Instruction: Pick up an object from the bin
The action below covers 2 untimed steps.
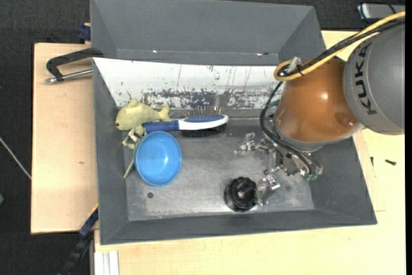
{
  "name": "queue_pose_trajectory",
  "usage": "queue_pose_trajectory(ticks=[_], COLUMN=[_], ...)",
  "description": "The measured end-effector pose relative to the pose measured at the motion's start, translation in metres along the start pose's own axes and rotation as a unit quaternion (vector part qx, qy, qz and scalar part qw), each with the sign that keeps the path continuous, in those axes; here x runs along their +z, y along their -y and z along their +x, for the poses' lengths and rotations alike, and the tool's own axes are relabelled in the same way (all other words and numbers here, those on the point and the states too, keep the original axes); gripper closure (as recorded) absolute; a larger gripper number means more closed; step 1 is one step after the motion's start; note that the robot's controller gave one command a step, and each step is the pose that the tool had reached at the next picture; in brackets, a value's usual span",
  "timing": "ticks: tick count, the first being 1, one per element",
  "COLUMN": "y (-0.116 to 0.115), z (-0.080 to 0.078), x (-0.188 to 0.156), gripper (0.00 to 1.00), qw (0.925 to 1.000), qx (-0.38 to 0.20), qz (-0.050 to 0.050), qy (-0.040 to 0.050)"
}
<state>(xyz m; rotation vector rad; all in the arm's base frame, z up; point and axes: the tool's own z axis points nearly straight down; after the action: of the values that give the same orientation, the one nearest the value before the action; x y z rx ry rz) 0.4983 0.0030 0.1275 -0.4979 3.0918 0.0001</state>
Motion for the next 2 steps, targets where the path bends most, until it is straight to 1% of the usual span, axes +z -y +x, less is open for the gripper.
queue_pose_trajectory(ticks=[1,2], y=[0.0062,0.0057], z=[0.0054,0.0037], x=[0.0521,0.0509], gripper=[0.00,1.00], qw=[0.9957,0.9957], qx=[-0.092,-0.093], qz=[-0.002,-0.001], qy=[-0.0050,-0.0021])
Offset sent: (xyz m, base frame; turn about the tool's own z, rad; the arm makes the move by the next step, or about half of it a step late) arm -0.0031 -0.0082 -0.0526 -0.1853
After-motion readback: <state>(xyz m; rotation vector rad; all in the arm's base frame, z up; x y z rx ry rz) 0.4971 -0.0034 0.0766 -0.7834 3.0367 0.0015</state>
